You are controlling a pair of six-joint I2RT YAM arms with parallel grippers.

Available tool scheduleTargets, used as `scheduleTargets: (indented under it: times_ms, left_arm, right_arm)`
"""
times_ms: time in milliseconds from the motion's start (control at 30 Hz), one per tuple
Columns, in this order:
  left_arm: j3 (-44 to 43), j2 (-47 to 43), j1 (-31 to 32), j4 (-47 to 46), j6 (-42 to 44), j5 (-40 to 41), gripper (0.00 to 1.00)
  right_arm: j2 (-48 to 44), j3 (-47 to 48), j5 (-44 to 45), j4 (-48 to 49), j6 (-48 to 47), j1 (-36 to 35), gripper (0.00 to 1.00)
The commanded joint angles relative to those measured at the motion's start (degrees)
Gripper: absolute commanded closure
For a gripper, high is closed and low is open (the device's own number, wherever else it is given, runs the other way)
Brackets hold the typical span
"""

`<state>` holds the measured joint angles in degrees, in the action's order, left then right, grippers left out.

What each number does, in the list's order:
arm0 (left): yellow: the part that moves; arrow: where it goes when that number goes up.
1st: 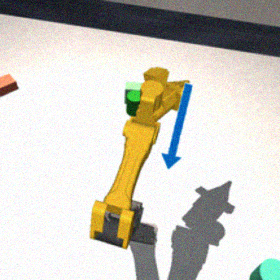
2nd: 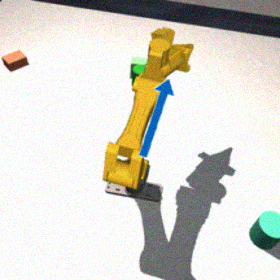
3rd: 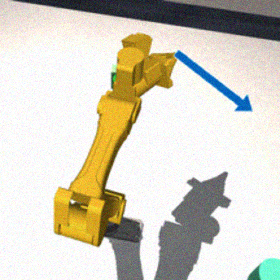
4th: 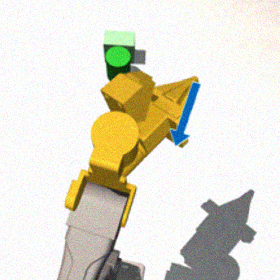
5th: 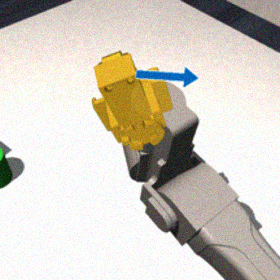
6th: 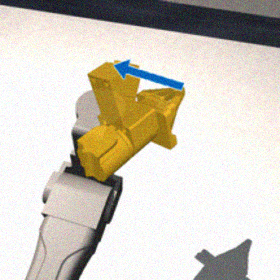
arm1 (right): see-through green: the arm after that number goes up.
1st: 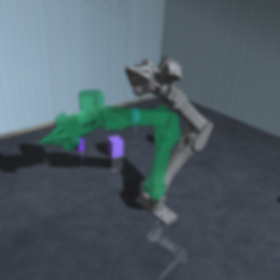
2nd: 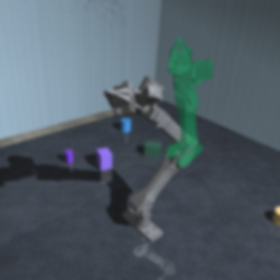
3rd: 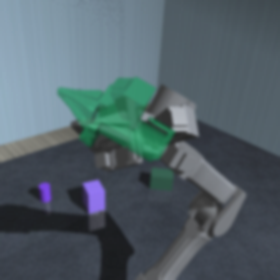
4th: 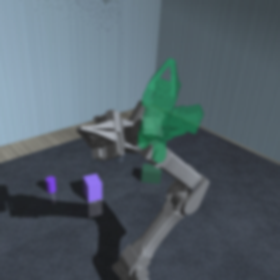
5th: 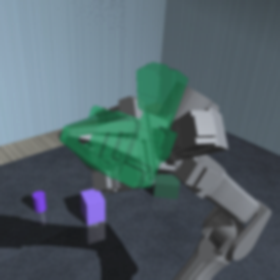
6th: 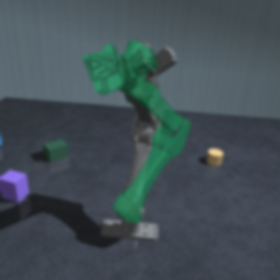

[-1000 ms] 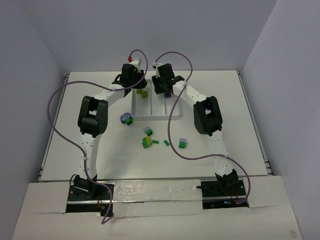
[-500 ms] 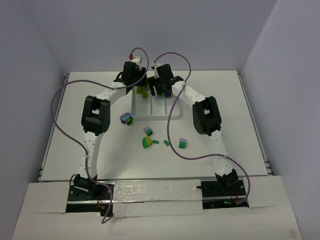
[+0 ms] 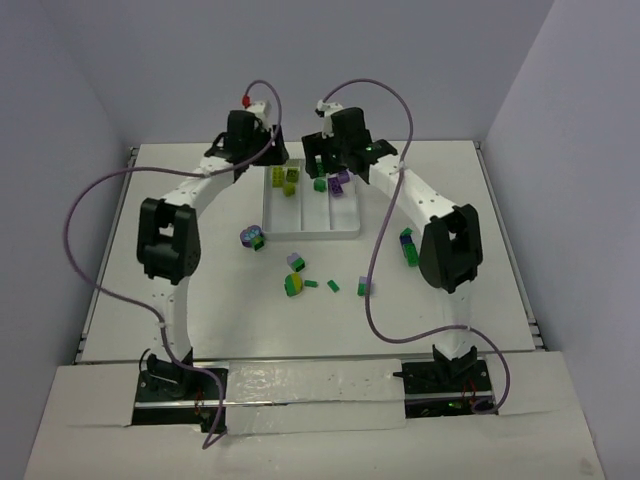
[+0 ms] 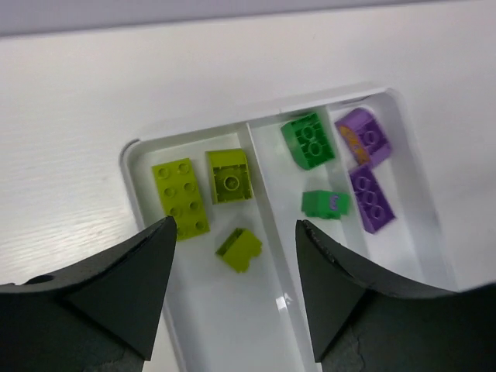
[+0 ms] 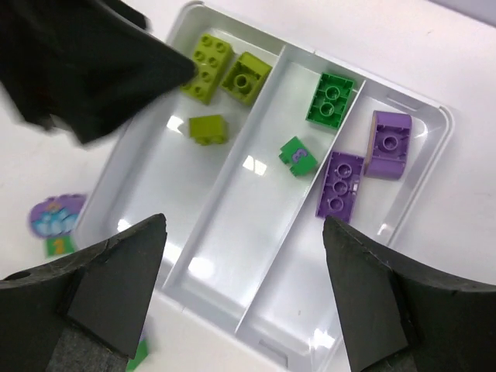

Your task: Sort the legos into containers by color

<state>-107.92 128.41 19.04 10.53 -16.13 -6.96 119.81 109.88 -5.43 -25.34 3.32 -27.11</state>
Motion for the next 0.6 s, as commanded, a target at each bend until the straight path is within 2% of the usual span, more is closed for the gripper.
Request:
scheduleTargets:
  times_ms: [0,33,67,133,233,367,567]
  left_arm:
    - [6.2,-20.5,-3.1,4.1,2.8,-1.6,0.29]
    - [7.4,-21.7,-3.8,4.2,3.3,-1.6,0.29]
    - [15.8,-29.1,-5.1,4.8,3.4,-1.8,0.28]
    - [24.9,-36.5,-7.9,4.4,2.7,-3.0,0.27]
    - [33.0,-44.0,-12.4,4.9,1.6,-7.0,0.27]
    - [40.5,-52.1,-17.8,6.0,-0.2,-11.1,0.27]
    - [43.6,-58.6,-21.1,6.1,-0.8,-11.7,0.26]
  right_arm:
    - [-9.3,-5.4,-2.7,1.4,-0.2,0.1,0.11]
    - [-9.7,-6.7,-3.5,1.5,-0.3,-0.1,0.11]
    - [-12.1,-8.9,-4.6,1.7,-0.8,-0.6,0.11]
    - [-14.0,-12.2,-7.3,2.0,-2.1,-2.3,0.14]
    - [-15.2,-15.4,-9.6,1.7,-3.7,-6.5,0.2]
    - [-14.0,-16.1,-9.0,0.4,-4.0,-14.7,0.27]
    - [-7.0,-12.9,-3.5,-1.3,0.0,-22.5,0.3]
